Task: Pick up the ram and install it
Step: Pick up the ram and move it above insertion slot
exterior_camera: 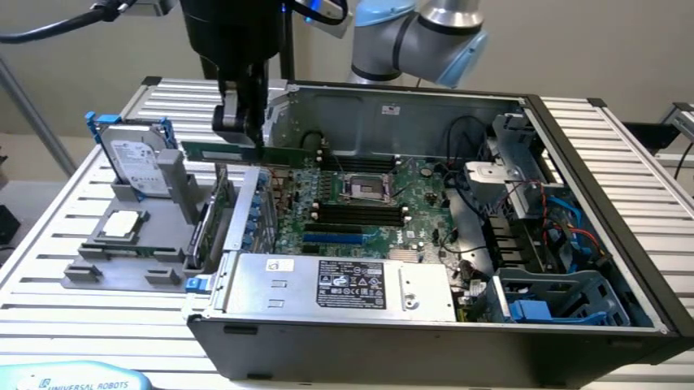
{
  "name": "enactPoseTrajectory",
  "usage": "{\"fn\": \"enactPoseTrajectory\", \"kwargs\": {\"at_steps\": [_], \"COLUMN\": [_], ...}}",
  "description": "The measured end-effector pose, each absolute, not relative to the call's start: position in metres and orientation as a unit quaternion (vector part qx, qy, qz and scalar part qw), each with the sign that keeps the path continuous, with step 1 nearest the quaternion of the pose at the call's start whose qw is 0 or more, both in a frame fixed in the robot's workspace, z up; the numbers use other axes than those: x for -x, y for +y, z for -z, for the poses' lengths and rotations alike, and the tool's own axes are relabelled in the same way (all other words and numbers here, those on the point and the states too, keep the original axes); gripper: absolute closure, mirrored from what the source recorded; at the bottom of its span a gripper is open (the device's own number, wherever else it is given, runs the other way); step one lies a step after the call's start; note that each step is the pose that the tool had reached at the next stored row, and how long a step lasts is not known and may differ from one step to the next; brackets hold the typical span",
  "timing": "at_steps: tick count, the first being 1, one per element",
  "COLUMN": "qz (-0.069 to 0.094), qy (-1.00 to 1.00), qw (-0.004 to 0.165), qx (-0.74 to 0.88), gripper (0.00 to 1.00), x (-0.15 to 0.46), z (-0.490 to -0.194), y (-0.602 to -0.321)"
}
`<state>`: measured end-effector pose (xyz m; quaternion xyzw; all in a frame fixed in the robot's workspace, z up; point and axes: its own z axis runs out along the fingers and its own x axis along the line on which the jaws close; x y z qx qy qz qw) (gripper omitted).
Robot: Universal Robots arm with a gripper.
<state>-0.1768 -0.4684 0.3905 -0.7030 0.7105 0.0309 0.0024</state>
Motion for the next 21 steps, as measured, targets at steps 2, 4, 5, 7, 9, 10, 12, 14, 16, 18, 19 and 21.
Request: {"fn": "enactPoseTrajectory", "kwargs": {"at_steps": [2, 4, 5, 7, 9, 10, 12, 14, 16, 18, 19, 21], "qz": [-0.031, -0.031, -0.031, -0.031, -0.031, -0.031, -0.031, -0.031, -0.031, -0.031, -0.031, -0.031], "qy": [0.711, 0.711, 0.711, 0.711, 0.711, 0.711, 0.711, 0.711, 0.711, 0.711, 0.711, 0.711], "qw": [0.002, 0.002, 0.002, 0.002, 0.002, 0.002, 0.002, 0.002, 0.002, 0.002, 0.002, 0.002], "qx": [0.703, 0.703, 0.703, 0.703, 0.703, 0.703, 0.703, 0.703, 0.703, 0.703, 0.703, 0.703], "gripper": [0.86, 0.86, 0.86, 0.86, 0.86, 0.86, 0.86, 0.86, 0.86, 0.86, 0.86, 0.86], "x": [0.168, 0.16, 0.155, 0.147, 0.139, 0.136, 0.129, 0.122, 0.115, 0.109, 0.106, 0.099], "z": [-0.39, -0.39, -0.39, -0.39, -0.391, -0.39, -0.39, -0.39, -0.39, -0.39, -0.39, -0.389], "y": [-0.467, -0.465, -0.464, -0.462, -0.46, -0.459, -0.456, -0.452, -0.449, -0.445, -0.442, -0.437]}}
